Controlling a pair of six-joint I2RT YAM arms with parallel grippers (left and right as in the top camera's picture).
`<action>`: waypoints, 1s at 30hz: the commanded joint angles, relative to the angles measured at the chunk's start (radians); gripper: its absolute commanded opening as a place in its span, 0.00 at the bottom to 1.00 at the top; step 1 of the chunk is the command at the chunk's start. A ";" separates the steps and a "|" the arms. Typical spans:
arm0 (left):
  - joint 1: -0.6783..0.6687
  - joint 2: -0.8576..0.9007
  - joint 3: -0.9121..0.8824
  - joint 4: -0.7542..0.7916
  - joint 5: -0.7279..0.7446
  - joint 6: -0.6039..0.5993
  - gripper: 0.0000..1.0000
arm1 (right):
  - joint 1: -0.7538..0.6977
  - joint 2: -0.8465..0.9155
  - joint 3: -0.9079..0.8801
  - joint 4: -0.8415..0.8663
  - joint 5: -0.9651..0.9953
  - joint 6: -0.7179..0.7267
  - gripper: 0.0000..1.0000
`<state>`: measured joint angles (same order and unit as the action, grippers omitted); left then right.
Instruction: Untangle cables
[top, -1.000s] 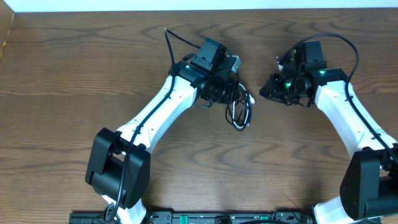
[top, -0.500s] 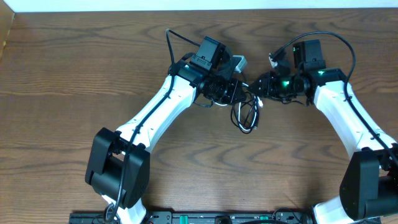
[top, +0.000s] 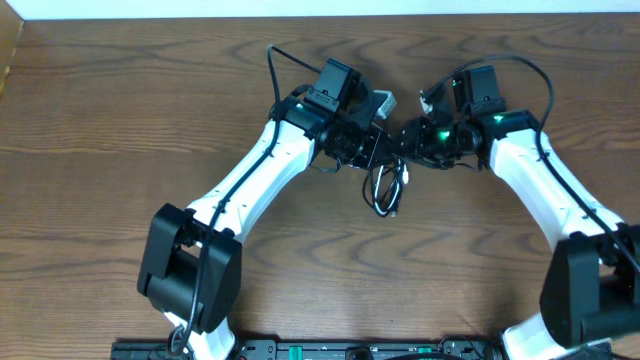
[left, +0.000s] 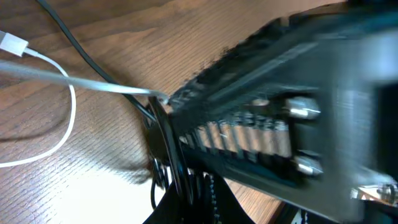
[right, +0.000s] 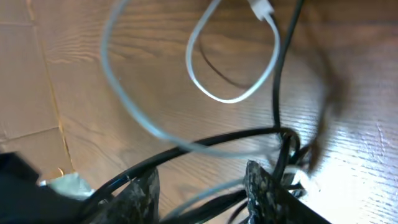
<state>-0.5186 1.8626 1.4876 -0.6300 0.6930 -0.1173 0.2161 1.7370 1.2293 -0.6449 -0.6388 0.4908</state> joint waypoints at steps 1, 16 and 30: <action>0.019 0.004 0.032 0.033 0.021 0.035 0.08 | 0.023 0.080 -0.014 -0.045 -0.026 -0.011 0.38; 0.071 0.006 0.031 -0.010 -0.006 0.047 0.24 | 0.023 0.179 -0.014 -0.018 0.008 -0.040 0.18; 0.068 0.026 -0.113 0.080 -0.240 0.069 0.27 | 0.021 0.179 -0.014 0.005 0.043 -0.040 0.18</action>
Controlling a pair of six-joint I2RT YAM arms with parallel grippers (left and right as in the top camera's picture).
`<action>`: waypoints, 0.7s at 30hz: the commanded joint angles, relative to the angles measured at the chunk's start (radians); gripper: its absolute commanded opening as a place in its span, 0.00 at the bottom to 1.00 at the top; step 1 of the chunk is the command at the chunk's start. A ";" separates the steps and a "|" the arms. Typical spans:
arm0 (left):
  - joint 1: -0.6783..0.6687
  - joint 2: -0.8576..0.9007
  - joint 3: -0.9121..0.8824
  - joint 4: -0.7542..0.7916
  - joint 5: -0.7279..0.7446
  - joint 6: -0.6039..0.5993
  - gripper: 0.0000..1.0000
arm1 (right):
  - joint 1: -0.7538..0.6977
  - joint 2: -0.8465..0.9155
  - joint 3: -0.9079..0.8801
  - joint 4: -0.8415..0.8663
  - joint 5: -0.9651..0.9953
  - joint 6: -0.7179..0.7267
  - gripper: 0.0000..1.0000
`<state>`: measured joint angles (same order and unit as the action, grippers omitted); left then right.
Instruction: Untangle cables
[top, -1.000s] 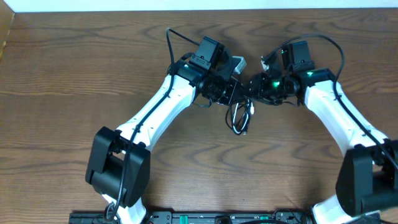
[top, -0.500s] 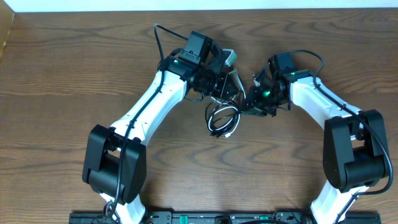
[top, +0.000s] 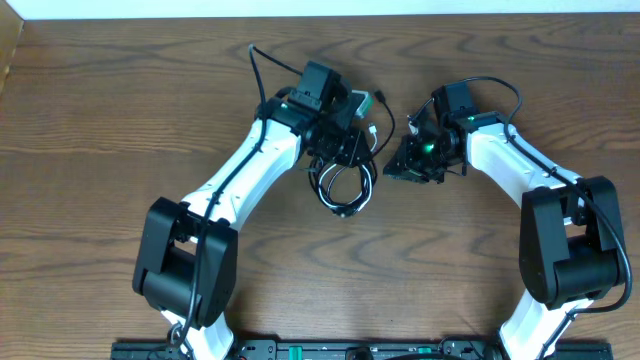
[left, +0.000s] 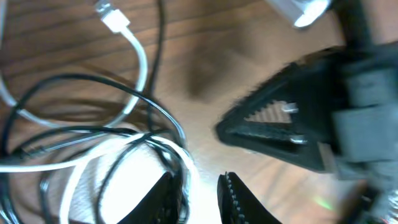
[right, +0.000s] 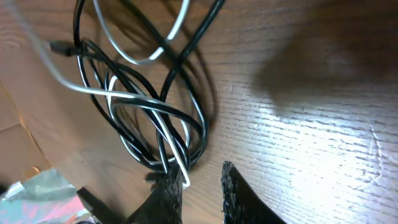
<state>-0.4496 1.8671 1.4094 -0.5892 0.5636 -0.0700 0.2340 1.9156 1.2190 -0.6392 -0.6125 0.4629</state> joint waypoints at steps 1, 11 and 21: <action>-0.001 0.026 -0.037 0.057 -0.113 0.022 0.28 | 0.003 0.000 -0.004 -0.001 0.019 -0.012 0.18; 0.000 0.134 -0.037 0.163 -0.259 -0.227 0.43 | -0.019 0.000 -0.004 -0.008 0.064 -0.011 0.29; -0.003 0.161 -0.037 0.116 -0.282 -0.285 0.56 | -0.031 0.000 -0.004 -0.008 0.087 -0.012 0.40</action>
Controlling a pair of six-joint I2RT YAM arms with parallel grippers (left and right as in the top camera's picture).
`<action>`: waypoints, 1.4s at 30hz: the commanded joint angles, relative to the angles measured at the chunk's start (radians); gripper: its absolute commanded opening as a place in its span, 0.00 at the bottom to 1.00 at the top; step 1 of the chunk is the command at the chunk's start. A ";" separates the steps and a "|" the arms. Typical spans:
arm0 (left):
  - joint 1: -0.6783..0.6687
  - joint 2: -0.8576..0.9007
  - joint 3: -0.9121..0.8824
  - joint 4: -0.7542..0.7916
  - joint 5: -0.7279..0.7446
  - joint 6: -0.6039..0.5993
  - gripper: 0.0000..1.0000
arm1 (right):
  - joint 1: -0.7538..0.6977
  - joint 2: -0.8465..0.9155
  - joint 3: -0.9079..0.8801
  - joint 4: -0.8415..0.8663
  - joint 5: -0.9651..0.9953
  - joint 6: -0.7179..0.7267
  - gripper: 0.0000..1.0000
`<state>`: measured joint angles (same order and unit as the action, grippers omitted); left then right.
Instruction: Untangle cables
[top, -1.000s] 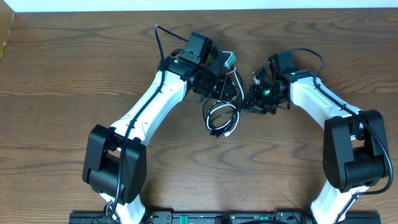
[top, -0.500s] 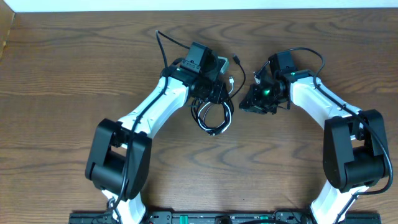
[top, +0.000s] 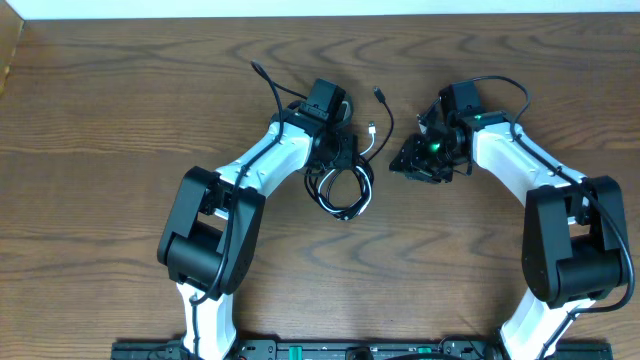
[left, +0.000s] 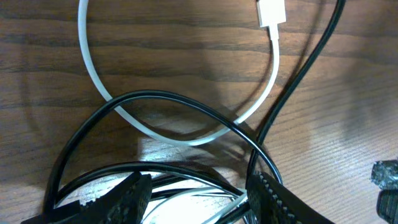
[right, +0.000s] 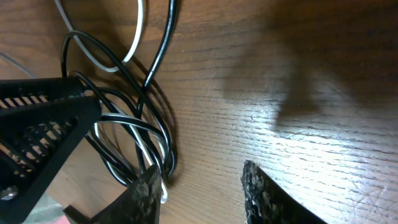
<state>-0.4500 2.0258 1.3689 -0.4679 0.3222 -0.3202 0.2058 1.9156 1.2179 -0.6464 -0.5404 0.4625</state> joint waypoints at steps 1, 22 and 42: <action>-0.003 0.002 0.003 -0.006 -0.047 -0.035 0.56 | -0.002 0.000 -0.003 -0.001 0.015 -0.012 0.40; 0.026 -0.043 0.040 -0.160 0.306 0.644 0.54 | -0.002 0.000 -0.003 0.000 0.042 -0.023 0.42; 0.016 0.038 0.040 -0.273 0.288 0.764 0.50 | -0.002 0.000 -0.003 -0.001 0.041 -0.034 0.42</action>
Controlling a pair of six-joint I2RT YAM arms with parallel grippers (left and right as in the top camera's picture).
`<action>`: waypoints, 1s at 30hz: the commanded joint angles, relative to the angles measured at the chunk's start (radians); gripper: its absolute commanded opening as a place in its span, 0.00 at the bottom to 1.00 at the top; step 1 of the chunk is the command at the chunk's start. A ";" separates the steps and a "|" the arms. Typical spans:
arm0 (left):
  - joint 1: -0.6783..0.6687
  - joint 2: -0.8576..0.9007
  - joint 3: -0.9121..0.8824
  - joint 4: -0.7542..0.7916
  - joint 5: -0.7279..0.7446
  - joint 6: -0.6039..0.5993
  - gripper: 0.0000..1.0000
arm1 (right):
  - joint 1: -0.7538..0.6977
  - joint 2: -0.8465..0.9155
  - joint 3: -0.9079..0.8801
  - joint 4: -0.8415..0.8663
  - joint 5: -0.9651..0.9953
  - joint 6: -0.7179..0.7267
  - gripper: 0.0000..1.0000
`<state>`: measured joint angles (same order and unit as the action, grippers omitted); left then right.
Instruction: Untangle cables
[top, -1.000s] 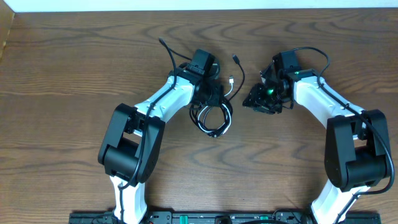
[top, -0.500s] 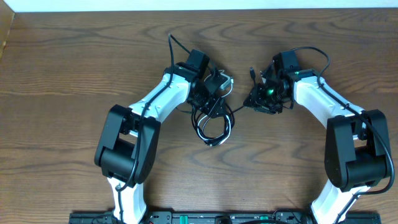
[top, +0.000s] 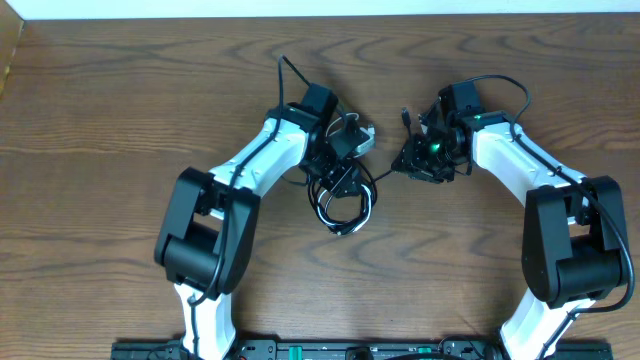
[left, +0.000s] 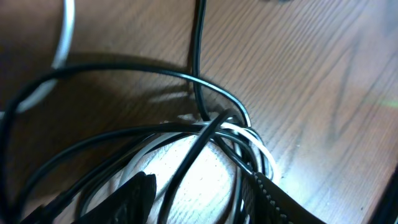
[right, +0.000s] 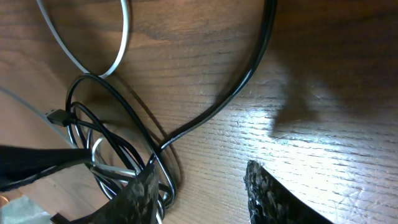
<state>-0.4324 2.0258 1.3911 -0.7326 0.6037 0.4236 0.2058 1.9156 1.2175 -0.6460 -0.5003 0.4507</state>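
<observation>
A tangle of black and white cables (top: 345, 203) lies coiled on the wooden table (top: 120, 120) at the centre. My left gripper (top: 338, 165) stands over its upper part. In the left wrist view the left gripper (left: 202, 199) is open, with coil strands (left: 205, 134) crossing between its fingers. My right gripper (top: 412, 163) is just right of the coil, and the right gripper (right: 205, 196) is open over bare wood. One black strand (right: 249, 74) runs from the coil (right: 106, 155) past it. A white cable (right: 118, 43) loops behind.
A white plug block (top: 365, 135) sits by the left wrist. The black strand's free end (top: 404, 116) points to the table's back. A pale wall edge (top: 320, 8) borders the far side, and the arm base rail (top: 300, 350) the near side.
The left wrist has turned over the coil, and the coil lies a little nearer. The black strand's free end has shifted right, toward the right gripper. Both grippers are still open.
First both grippers were close together at the centre with cables strung between them. Then they stood apart, jaws narrow, the coil under the left one. Then both jaws were wide over the coil's edges. Now the coil lies lower, one black strand drawn out rightward.
</observation>
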 joint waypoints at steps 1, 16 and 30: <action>-0.002 0.038 0.018 -0.014 0.007 0.021 0.49 | -0.002 0.000 -0.003 -0.001 0.001 -0.022 0.42; -0.010 0.004 0.105 -0.064 0.044 -0.140 0.07 | -0.002 0.000 -0.002 0.022 -0.065 -0.047 0.35; 0.023 -0.155 0.207 -0.044 0.044 -0.413 0.08 | -0.001 -0.219 -0.002 0.116 -0.240 -0.099 0.44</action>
<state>-0.4095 1.8862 1.5806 -0.7818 0.6281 0.1024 0.2058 1.7573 1.2140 -0.5312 -0.7216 0.3470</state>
